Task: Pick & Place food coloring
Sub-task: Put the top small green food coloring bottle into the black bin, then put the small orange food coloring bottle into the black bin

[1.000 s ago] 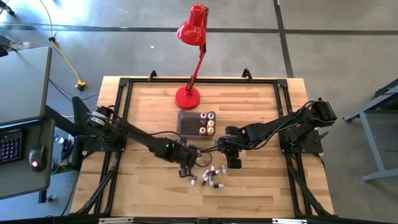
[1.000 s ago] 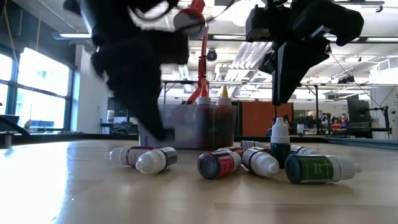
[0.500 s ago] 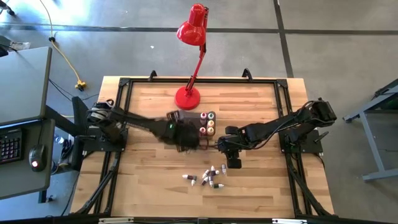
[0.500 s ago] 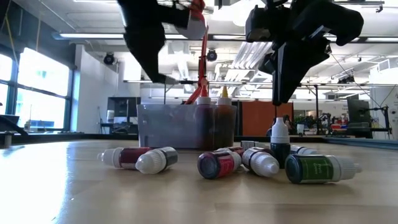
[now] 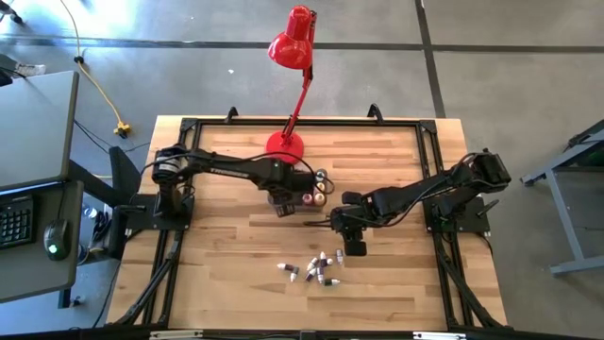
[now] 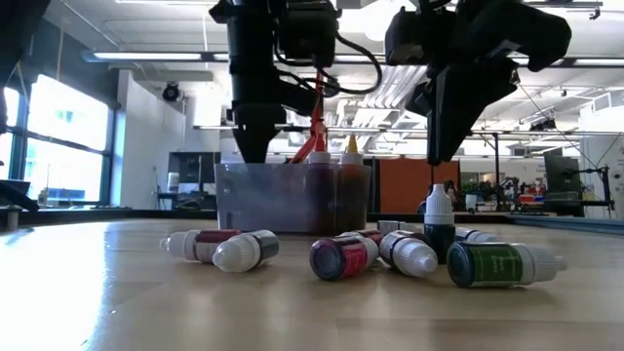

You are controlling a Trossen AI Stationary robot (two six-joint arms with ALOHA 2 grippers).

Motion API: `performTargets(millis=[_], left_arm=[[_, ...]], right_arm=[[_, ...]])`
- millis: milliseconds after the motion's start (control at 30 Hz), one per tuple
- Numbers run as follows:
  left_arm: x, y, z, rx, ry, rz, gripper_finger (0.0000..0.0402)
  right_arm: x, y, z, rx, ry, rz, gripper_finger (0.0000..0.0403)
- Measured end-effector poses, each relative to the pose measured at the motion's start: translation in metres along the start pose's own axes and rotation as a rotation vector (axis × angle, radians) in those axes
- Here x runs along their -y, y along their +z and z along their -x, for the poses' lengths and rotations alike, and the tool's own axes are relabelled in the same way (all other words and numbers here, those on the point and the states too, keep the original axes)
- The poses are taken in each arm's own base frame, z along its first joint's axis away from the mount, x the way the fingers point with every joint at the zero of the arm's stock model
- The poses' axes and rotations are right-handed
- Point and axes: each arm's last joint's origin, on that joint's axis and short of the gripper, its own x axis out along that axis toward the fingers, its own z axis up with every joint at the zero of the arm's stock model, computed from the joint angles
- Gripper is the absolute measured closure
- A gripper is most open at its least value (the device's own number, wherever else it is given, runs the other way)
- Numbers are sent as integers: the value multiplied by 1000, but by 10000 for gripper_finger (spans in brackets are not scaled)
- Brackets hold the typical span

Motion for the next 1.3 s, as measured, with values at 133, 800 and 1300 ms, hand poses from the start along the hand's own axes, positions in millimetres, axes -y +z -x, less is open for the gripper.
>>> performTargets(millis=[133, 800, 1300], left_arm=[[2, 2, -6, -7, 9, -16, 268], [41, -38, 95, -91, -335, -81, 241], [177, -89, 54, 390, -292, -145, 240]], right_arm=[[0, 0, 0, 0, 0, 0, 286], [0, -1, 0, -7, -3, -7, 286], [7, 14, 1, 134, -92, 157, 286]])
